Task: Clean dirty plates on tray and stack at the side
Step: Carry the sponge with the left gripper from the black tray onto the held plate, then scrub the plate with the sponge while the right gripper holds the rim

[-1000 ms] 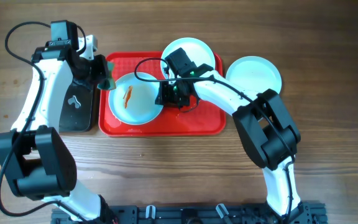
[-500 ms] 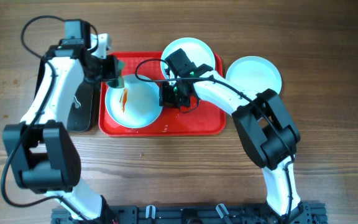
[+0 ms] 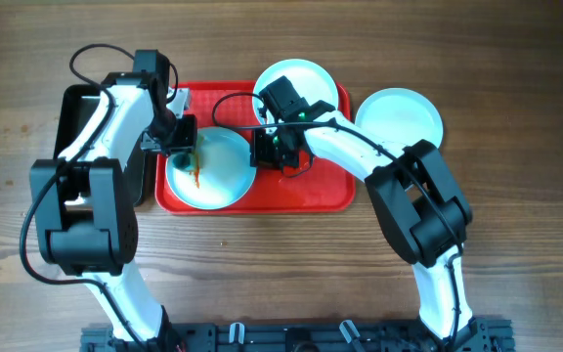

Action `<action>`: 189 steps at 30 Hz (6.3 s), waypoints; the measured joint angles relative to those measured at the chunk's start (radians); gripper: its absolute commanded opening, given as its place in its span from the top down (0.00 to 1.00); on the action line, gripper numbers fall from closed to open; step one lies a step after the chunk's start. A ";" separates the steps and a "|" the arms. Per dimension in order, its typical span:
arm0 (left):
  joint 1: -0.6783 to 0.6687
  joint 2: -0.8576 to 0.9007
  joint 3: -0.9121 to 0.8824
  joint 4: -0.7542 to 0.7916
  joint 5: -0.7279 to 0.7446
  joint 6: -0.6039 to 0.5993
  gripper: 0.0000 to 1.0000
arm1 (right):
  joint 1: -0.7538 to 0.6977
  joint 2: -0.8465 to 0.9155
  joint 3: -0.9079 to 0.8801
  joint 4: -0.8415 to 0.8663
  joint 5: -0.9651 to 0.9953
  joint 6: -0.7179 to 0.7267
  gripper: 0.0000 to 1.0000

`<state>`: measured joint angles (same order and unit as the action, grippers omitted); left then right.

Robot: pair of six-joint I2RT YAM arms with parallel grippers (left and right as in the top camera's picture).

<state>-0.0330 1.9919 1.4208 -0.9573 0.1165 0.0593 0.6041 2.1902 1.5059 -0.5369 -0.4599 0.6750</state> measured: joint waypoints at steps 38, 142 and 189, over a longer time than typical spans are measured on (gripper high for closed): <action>-0.064 -0.041 -0.173 0.244 0.018 -0.268 0.96 | 0.005 0.001 0.004 0.038 0.008 0.016 0.96; -0.117 0.006 -0.041 -0.044 -0.185 -0.429 0.96 | -0.005 0.000 0.008 0.051 0.076 0.039 0.96; -0.137 0.037 -0.048 0.019 -0.413 -0.568 0.96 | 0.026 0.009 0.008 0.070 0.030 0.047 0.96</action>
<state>-0.1703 2.0285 1.3727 -0.9379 -0.2966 -0.5083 0.6304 2.1994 1.5143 -0.4671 -0.4297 0.7219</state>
